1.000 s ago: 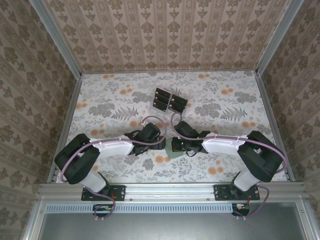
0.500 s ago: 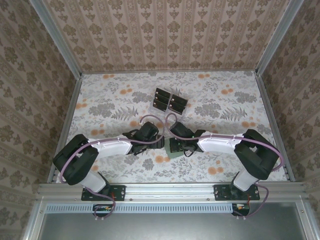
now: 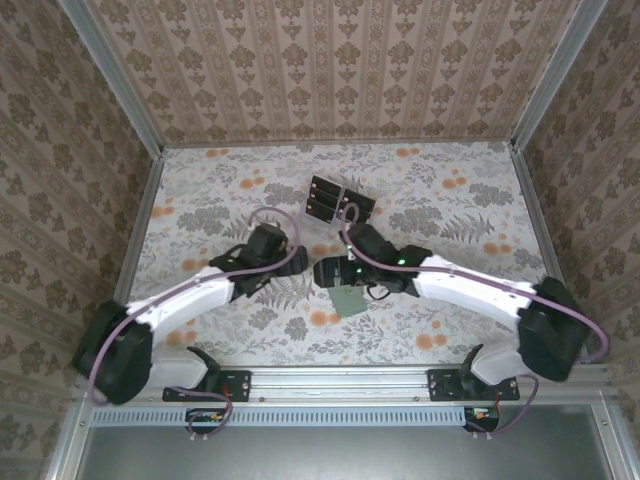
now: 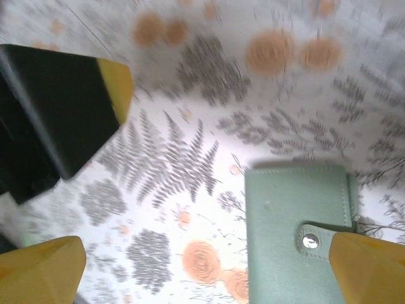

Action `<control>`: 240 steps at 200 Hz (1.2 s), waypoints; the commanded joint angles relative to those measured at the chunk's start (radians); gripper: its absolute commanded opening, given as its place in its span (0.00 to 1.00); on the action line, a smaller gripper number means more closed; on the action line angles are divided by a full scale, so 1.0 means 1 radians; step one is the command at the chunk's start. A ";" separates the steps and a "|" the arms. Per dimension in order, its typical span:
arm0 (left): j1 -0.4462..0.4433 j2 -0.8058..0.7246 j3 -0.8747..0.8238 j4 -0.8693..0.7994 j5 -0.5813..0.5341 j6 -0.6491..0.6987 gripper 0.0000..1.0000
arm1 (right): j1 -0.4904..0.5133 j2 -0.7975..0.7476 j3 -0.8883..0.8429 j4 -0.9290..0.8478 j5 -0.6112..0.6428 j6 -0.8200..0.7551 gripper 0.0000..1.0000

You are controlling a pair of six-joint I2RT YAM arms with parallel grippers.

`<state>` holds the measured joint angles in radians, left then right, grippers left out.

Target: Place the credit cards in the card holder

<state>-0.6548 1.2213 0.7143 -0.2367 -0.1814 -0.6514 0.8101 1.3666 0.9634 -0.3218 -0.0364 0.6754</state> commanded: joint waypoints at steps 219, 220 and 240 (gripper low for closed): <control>0.601 0.328 -0.344 1.183 0.023 0.708 1.00 | -0.820 -0.017 -0.558 1.012 0.229 -0.543 1.00; 0.600 0.323 -0.340 1.167 0.024 0.705 1.00 | -0.820 -0.013 -0.558 1.016 0.225 -0.546 1.00; 0.614 0.323 -0.321 1.128 0.052 0.694 1.00 | -0.812 0.129 -0.570 1.168 0.150 -0.595 1.00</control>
<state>-0.0563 1.5475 0.3500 0.8585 -0.2043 0.0238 -0.0036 1.3792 0.3809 0.6254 0.2802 0.1551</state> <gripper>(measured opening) 0.997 0.999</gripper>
